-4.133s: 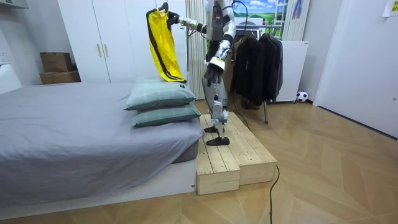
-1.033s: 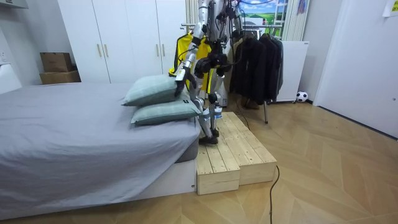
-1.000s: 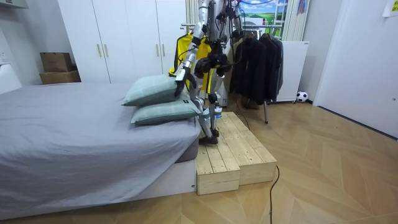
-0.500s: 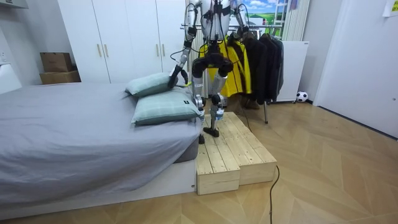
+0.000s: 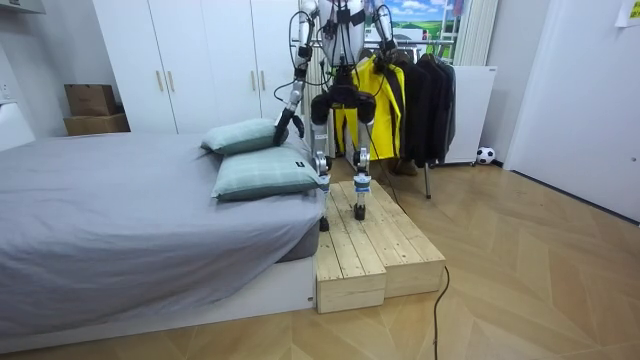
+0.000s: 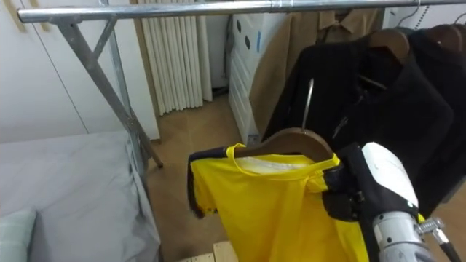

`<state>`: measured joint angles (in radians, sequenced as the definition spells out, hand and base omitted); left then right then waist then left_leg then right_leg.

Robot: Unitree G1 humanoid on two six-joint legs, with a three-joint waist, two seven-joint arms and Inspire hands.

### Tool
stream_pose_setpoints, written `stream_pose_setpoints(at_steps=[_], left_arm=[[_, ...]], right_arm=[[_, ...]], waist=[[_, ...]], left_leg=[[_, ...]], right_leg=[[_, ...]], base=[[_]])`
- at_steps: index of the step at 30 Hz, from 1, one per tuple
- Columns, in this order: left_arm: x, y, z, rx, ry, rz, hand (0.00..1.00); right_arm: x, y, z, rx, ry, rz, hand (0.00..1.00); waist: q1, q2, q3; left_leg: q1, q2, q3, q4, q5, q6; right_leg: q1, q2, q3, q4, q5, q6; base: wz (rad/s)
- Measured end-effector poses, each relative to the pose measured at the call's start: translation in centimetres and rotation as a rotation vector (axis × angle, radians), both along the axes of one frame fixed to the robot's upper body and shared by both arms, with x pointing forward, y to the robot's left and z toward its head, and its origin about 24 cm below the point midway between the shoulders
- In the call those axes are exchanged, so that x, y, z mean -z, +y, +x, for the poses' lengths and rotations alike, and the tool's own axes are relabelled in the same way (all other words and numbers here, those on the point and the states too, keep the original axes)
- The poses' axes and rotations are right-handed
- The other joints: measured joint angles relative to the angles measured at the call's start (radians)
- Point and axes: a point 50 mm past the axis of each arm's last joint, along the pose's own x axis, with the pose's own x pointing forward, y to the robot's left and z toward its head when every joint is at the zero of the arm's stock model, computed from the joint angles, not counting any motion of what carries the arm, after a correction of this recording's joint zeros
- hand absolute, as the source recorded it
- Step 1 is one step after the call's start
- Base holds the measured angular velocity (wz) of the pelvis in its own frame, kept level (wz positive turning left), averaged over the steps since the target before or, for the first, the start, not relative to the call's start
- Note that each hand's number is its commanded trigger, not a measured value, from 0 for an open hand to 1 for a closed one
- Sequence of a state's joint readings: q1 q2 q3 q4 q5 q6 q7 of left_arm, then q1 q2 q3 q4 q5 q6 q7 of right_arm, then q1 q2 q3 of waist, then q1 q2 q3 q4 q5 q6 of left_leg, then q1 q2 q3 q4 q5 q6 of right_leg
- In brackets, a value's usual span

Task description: Hang clothes

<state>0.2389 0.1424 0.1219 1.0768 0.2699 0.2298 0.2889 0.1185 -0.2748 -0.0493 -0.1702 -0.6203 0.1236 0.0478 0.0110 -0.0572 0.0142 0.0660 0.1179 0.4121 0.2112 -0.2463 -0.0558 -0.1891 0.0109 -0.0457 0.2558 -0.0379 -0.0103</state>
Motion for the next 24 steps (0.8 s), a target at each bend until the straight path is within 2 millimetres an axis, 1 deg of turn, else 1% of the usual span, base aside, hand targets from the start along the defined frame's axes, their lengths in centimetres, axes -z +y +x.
stream_pose_setpoints(at_steps=[2, 5, 12, 15, 16, 18, 21, 24], left_arm=[[0.0, 0.1, -0.1, 0.0, 0.001, 0.003, 0.0], [-0.1, 0.1, -0.1, -0.001, 0.0, 0.005, 0.0], [-0.1, 0.2, -0.1, 0.005, 0.0, 0.009, 0.0], [-0.1, 0.2, 0.0, 0.01, -0.016, 0.013, 0.0], [-0.1, 0.3, 0.1, 0.012, -0.026, 0.016, 0.0], [-0.2, 0.3, 0.1, 0.015, -0.034, 0.019, 0.0], [-0.2, 0.5, 0.1, 0.003, -0.047, 0.024, 0.0], [-0.3, 0.8, 0.1, -0.007, -0.056, 0.028, 0.0]], right_arm=[[-0.1, 0.1, 0.1, -0.003, -0.005, 0.02, 1.0], [-0.4, 0.3, 0.3, -0.024, -0.005, 0.037, 1.0], [-1.4, 1.2, 0.8, -0.086, -0.019, 0.052, 1.0], [-1.4, 1.6, 0.9, -0.113, -0.003, 0.056, 1.0], [-1.5, 1.7, 1.1, -0.125, 0.002, 0.055, 1.0], [-1.8, 1.7, 1.3, -0.131, -0.007, 0.062, 1.0], [-2.6, 1.9, 1.9, -0.143, -0.039, 0.065, 1.0], [-3.6, 2.2, 2.6, -0.16, -0.077, 0.067, 1.0]], waist=[[0.012, -0.004, -0.0009], [0.019, -0.007, -0.0024], [0.036, -0.015, -0.0016], [0.051, -0.02, -0.0019], [0.051, -0.022, -0.0007], [0.05, -0.025, -0.002], [0.053, -0.032, -0.0024], [0.05, -0.039, -0.0035]], left_leg=[[0.009, 0.0, 0.002, -0.014, 0.002, -0.004], [0.017, 0.001, 0.002, -0.024, 0.003, -0.004], [0.033, 0.0, -0.006, -0.035, 0.003, -0.004], [0.033, 0.001, -0.009, -0.035, 0.003, -0.004], [0.032, 0.002, -0.017, -0.034, 0.003, -0.004], [0.032, 0.003, -0.032, -0.032, 0.003, -0.004], [0.032, 0.004, -0.034, -0.032, 0.003, -0.005], [0.031, 0.004, -0.045, -0.028, 0.003, -0.005]], right_leg=[[0.005, 0.004, 0.0, -0.005, -0.001, -0.002], [0.019, 0.007, 0.0, -0.016, -0.002, -0.002], [0.037, 0.008, -0.002, -0.022, -0.004, 0.001], [0.043, 0.006, -0.014, -0.029, -0.004, 0.001], [0.046, 0.005, -0.022, -0.033, -0.004, 0.001], [0.051, 0.002, -0.038, -0.036, -0.005, 0.0], [0.052, 0.001, -0.043, -0.036, -0.006, -0.001], [0.056, -0.001, -0.05, -0.036, -0.006, -0.001]], base=[[0.0], [0.01], [0.02], [0.05], [0.17], [0.19], [0.05], [0.08]])
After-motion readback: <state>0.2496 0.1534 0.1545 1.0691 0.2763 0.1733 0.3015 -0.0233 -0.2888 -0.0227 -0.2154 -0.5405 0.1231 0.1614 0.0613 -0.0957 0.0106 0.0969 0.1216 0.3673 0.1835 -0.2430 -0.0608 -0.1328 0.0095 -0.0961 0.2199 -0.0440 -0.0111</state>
